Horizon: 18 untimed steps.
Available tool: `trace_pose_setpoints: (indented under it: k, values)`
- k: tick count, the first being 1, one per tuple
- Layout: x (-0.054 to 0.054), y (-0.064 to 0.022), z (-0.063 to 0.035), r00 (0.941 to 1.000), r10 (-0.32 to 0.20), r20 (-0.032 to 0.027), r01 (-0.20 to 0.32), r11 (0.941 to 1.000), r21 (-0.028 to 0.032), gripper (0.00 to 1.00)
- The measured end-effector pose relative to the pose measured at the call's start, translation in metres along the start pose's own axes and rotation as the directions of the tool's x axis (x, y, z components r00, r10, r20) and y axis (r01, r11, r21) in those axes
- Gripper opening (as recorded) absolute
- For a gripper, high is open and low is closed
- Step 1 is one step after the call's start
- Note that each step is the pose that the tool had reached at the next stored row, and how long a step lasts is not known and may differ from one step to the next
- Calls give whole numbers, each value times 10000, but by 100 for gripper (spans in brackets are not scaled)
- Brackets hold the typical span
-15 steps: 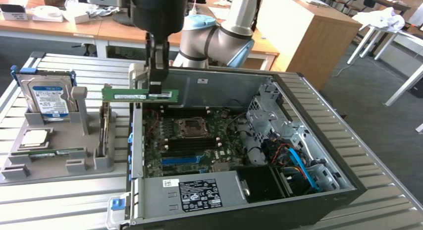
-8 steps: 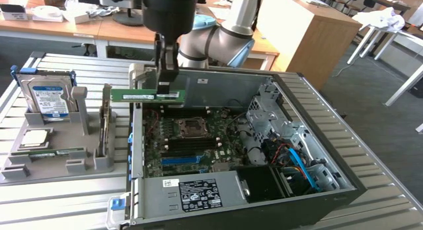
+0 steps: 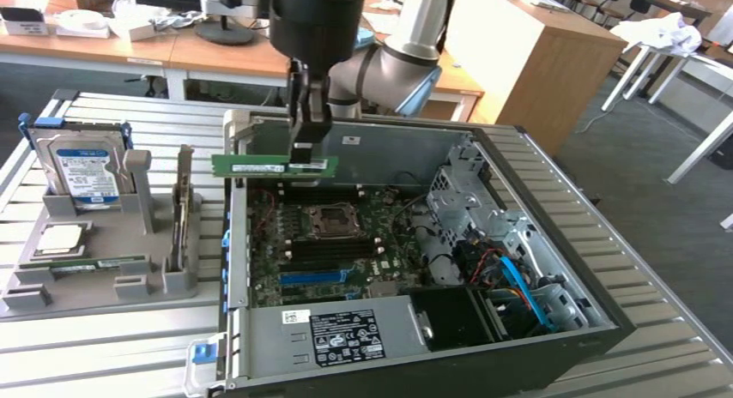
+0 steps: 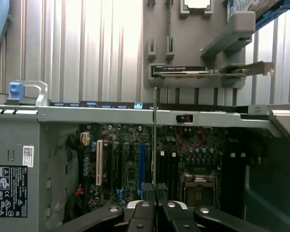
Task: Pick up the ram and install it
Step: 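Pick up the ram and move it above insertion slot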
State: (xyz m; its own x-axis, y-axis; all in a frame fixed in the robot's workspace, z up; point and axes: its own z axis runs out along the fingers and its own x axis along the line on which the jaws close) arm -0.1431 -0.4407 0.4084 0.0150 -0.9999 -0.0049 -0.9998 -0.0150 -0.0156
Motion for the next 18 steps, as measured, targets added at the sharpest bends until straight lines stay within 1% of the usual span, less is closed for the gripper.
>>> trace_pose_setpoints:
  k: [18]
  values:
    - [20,-337,5,10000,1,0,-1,10000,-27,12]
